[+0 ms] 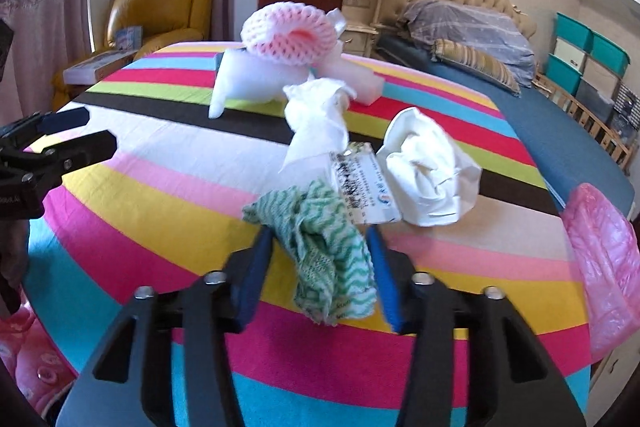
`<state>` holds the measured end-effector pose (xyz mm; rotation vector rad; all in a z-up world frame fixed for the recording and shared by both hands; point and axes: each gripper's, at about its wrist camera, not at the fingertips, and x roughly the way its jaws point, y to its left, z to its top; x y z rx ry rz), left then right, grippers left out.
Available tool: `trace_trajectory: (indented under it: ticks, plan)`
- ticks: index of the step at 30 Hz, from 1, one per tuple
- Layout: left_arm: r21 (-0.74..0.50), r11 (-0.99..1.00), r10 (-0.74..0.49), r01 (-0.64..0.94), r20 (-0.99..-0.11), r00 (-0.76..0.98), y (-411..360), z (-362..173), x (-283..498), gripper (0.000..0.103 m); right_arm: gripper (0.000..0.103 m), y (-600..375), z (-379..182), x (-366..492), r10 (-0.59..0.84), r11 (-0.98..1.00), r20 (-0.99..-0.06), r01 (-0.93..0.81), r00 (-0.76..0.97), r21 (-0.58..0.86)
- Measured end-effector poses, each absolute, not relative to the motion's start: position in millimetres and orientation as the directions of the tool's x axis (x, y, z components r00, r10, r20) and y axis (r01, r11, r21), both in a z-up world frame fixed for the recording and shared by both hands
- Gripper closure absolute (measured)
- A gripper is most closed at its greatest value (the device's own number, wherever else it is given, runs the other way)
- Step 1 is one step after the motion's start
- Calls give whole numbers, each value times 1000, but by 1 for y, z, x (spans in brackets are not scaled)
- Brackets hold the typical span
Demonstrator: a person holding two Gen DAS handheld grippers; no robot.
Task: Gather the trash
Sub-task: 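Grasp the green striped cloth with the right tool and lift it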
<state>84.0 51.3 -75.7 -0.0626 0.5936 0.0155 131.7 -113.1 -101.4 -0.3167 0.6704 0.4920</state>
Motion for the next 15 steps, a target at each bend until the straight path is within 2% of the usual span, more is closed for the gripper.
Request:
trace_trajectory:
  ticks: [1, 3, 11, 15]
  plan:
    - [-55, 998, -11, -24, -561, 828, 49, -76, 84, 5, 81, -116, -100, 128, 335, 839, -649, -529, 683, -125]
    - [-57, 998, -37, 5, -567, 823, 39, -75, 86, 5, 83, -126, -98, 123, 347, 844, -633, -525, 692, -112]
    - [-84, 990, -144, 117, -622, 769, -23, -76, 111, 5, 84, -184, -73, 103, 358, 887, -524, -457, 773, -68]
    - [-99, 988, -156, 120, -651, 743, -58, -83, 127, 5, 84, -220, -66, 98, 324, 916, -488, -398, 811, -53]
